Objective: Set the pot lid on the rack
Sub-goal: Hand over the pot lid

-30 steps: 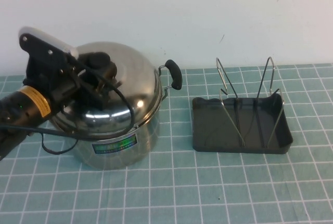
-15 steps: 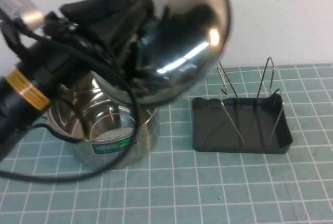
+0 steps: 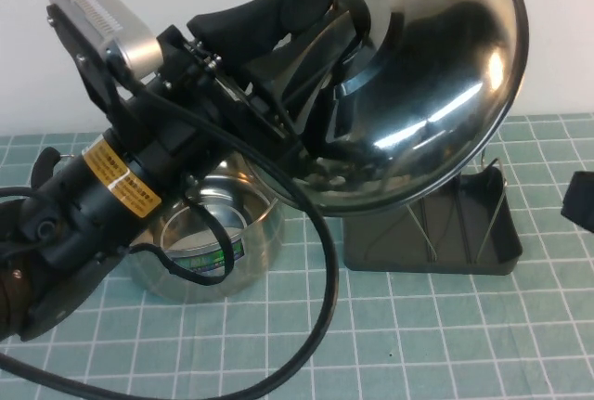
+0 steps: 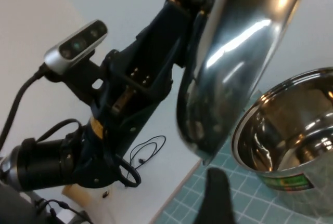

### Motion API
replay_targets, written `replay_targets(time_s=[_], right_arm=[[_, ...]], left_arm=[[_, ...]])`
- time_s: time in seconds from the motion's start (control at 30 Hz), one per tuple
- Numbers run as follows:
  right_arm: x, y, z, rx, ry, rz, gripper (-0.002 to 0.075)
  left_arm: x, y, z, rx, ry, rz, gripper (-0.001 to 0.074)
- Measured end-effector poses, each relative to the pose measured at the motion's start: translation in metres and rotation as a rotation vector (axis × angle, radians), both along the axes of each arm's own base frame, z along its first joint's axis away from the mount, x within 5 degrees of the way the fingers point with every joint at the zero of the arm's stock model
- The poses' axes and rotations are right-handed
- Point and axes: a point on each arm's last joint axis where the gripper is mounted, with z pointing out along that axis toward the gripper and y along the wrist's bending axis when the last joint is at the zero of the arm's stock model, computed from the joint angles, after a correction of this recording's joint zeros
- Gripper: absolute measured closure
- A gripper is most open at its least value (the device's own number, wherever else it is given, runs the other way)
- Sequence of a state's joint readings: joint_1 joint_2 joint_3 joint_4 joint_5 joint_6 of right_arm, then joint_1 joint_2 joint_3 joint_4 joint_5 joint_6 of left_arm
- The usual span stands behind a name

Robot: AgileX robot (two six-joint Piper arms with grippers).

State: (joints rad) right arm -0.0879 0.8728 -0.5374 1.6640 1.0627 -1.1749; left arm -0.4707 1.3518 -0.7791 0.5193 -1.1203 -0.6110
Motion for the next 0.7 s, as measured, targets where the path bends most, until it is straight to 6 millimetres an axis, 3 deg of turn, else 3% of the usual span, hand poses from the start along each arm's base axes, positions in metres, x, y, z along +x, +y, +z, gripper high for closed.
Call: replay_targets(time_s=[0.07, 0.17, 0.37, 0.7], right_arm=[[0.008, 0.0, 0.002, 0.009, 0.021, 0.014, 0.0169], [0.02, 0.0, 0.01, 0.023, 0.025, 0.05, 0.0121], [0.038, -0.002, 0.031, 0.032, 0.0, 0.039, 0.0116], [0.058, -0.004, 0.024, 0.039, 0.052, 0.03, 0.0116]], left_arm=[[-0.001, -0.002, 0.0, -0.001, 0.002, -0.008, 0.0402], [-0.004, -0.006, -0.001, 0.006, 0.009, -0.021, 0.0402], [-0.006, -0.015, -0.005, 0.002, 0.03, -0.049, 0.0402], [0.0, -0.014, -0.007, -0.065, 0.096, -0.039, 0.0402]])
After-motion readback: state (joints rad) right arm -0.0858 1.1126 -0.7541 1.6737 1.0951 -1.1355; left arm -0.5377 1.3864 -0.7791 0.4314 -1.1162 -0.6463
